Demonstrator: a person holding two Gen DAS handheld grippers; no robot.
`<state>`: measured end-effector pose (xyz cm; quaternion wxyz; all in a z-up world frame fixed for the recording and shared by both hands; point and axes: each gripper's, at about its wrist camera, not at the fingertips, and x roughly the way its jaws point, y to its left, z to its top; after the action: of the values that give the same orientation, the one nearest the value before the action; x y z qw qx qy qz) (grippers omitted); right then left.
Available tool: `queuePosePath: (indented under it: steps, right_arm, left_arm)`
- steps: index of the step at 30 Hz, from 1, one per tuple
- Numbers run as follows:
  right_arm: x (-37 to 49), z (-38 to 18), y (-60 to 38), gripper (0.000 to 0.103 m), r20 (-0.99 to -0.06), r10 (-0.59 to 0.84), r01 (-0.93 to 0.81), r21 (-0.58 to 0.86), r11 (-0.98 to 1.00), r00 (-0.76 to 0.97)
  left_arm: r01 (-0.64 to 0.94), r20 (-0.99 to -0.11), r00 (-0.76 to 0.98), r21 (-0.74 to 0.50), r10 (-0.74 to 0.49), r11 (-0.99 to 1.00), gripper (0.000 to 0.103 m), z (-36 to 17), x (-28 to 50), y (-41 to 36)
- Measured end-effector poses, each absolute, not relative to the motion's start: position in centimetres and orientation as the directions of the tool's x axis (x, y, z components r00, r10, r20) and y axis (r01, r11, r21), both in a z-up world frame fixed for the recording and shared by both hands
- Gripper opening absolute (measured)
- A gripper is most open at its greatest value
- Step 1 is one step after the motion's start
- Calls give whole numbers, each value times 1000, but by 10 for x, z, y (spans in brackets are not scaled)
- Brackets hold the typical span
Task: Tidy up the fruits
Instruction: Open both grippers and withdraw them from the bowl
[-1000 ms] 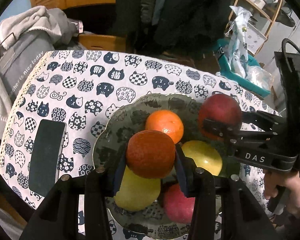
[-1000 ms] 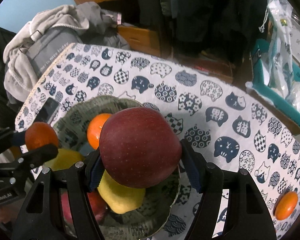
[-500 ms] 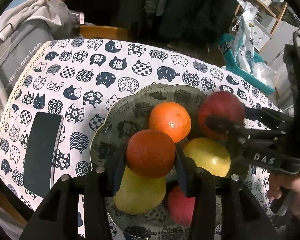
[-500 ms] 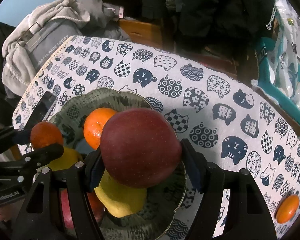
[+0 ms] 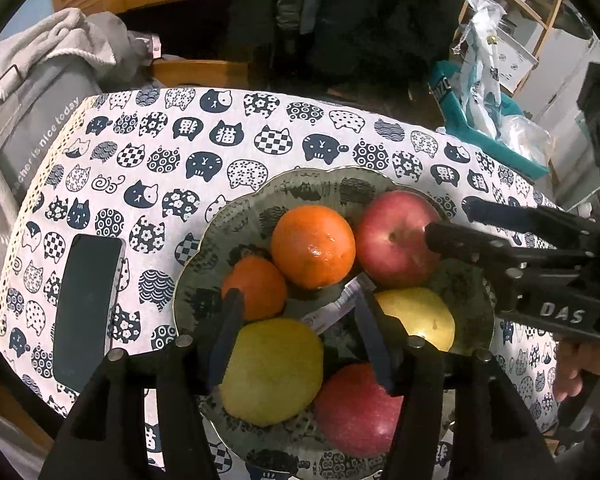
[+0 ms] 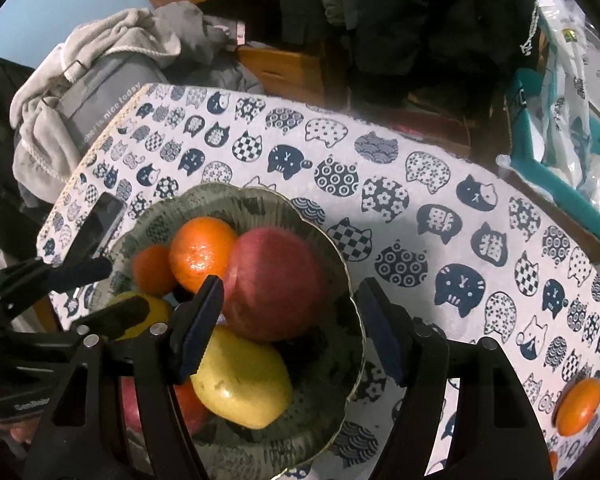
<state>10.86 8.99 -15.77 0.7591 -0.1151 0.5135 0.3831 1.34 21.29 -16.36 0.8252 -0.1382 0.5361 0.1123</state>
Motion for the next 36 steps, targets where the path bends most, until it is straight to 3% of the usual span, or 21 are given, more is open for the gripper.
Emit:
queuePosePath:
  steps: [9, 26, 32, 36]
  right_arm:
    - [100, -123, 67, 71, -844, 464, -693, 166, 702, 269]
    - [81, -66, -23, 72, -804, 426, -607, 104, 787, 414]
    - [74, -47, -53, 78, -780, 430, -575, 112, 811, 454]
    - [69, -37, -67, 78, -769, 430, -566, 108, 817, 474]
  left_arm:
    - [-302, -901, 433, -118, 26, 946, 65, -144, 11, 198]
    - [-159, -866, 499, -126, -30, 979, 66, -106, 12, 135]
    - [-102, -856, 514, -122, -52, 987, 66, -93, 8, 108]
    - [-69, -844, 533, -111, -58, 991, 74, -84, 6, 92]
